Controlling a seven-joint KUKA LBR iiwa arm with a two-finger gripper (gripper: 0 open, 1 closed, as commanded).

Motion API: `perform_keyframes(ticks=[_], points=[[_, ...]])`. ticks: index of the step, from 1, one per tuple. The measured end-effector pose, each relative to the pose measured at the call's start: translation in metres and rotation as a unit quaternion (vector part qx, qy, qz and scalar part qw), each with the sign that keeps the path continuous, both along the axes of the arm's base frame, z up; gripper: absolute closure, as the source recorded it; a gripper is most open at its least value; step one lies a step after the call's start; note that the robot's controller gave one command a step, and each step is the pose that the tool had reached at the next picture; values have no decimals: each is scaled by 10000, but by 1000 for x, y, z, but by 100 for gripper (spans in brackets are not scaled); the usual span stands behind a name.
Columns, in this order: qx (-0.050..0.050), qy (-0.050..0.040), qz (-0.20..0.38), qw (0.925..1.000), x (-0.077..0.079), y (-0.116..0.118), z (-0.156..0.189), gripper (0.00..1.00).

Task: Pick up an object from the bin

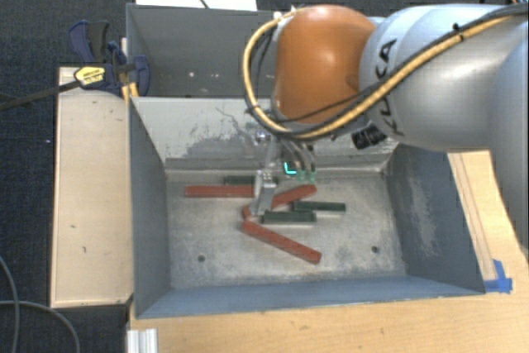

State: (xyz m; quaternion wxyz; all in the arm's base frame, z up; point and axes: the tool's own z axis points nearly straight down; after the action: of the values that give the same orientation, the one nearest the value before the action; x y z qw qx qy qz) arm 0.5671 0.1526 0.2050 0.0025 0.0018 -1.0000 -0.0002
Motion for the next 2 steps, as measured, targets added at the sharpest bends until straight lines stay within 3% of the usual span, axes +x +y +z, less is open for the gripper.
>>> perform_keyframes(ticks=[1,2], points=[[-2,-2,-417,9991,8,-29,-134,0],[15,-57,-444,9990,11,-27,-127,100]])
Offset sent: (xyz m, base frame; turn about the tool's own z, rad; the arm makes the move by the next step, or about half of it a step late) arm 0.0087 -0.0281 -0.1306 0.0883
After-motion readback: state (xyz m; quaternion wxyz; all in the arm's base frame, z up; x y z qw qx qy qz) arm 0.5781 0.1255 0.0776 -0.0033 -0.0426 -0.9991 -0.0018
